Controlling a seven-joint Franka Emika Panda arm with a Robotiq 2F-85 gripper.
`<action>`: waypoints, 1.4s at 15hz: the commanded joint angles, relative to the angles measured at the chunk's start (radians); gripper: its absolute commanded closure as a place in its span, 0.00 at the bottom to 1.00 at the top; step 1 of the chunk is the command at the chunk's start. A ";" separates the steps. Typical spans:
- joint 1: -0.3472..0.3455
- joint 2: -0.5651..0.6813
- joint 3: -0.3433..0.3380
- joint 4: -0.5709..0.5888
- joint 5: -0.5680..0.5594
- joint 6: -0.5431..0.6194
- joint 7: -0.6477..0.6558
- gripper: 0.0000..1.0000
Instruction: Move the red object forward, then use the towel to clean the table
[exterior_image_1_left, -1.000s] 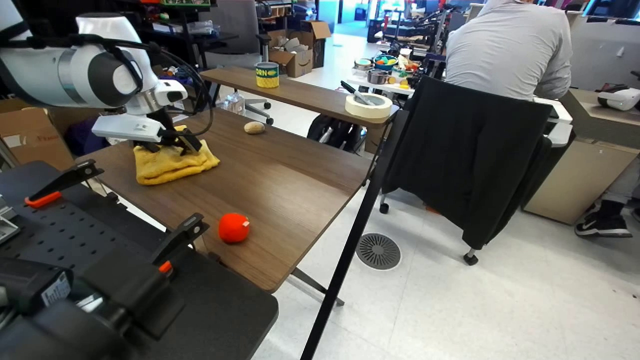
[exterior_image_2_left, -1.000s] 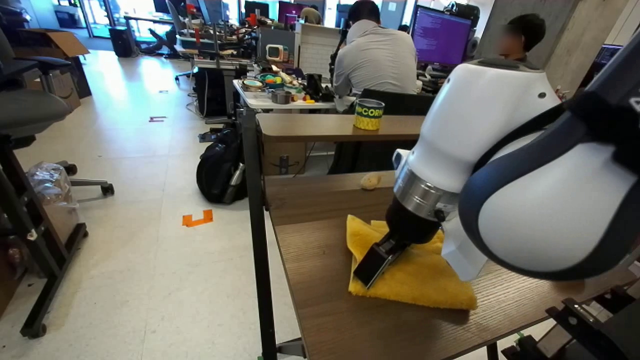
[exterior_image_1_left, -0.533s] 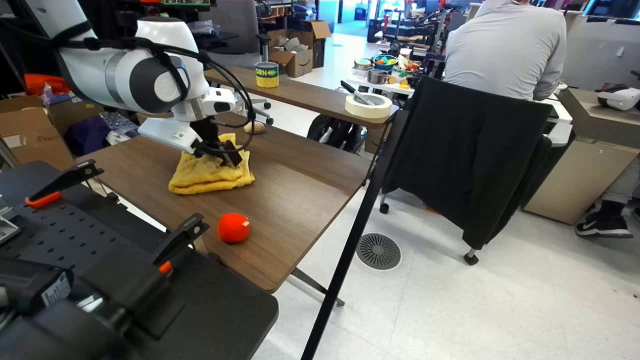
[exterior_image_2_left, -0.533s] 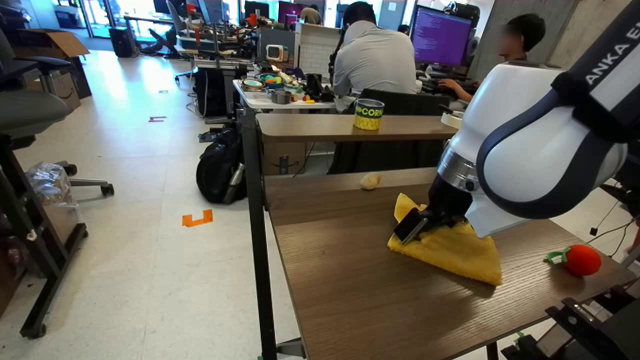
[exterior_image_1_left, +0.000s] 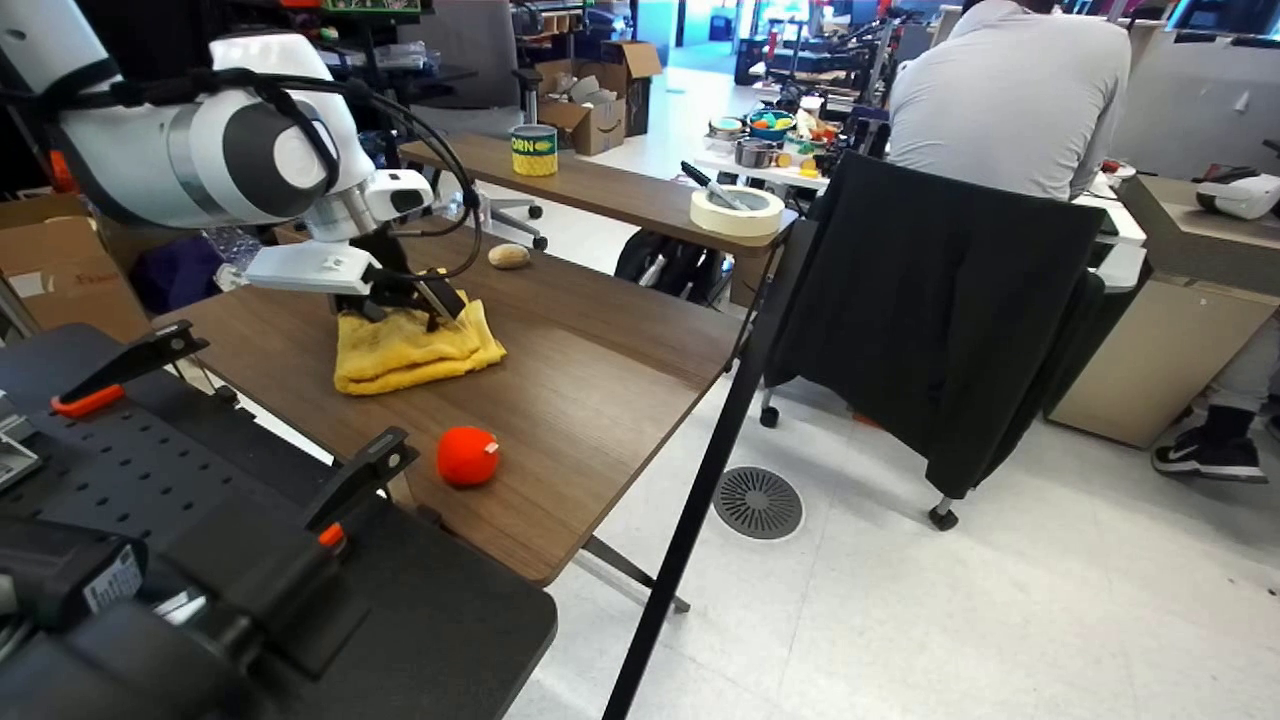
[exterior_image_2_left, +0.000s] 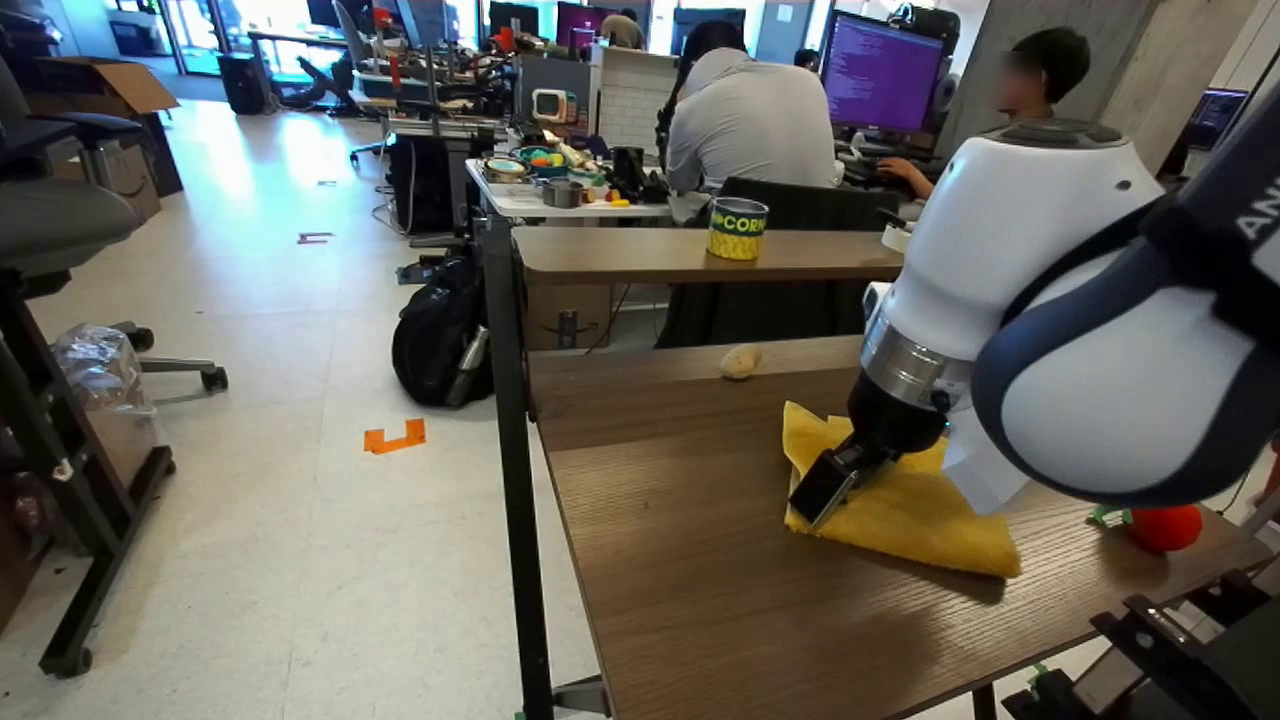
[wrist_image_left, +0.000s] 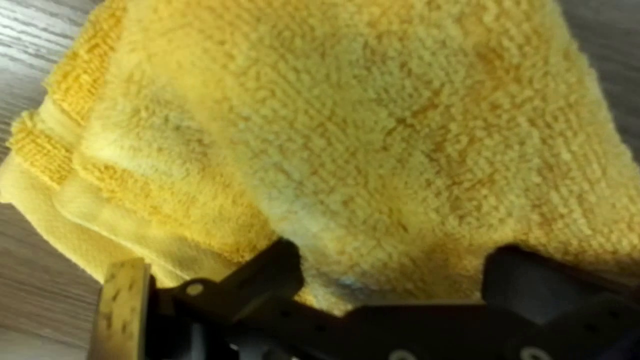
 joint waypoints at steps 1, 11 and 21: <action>0.089 0.009 -0.051 -0.145 -0.053 0.131 -0.027 0.00; -0.073 0.110 -0.014 -0.126 0.274 0.406 -0.007 0.00; -0.485 0.248 0.036 0.252 0.352 0.292 0.100 0.00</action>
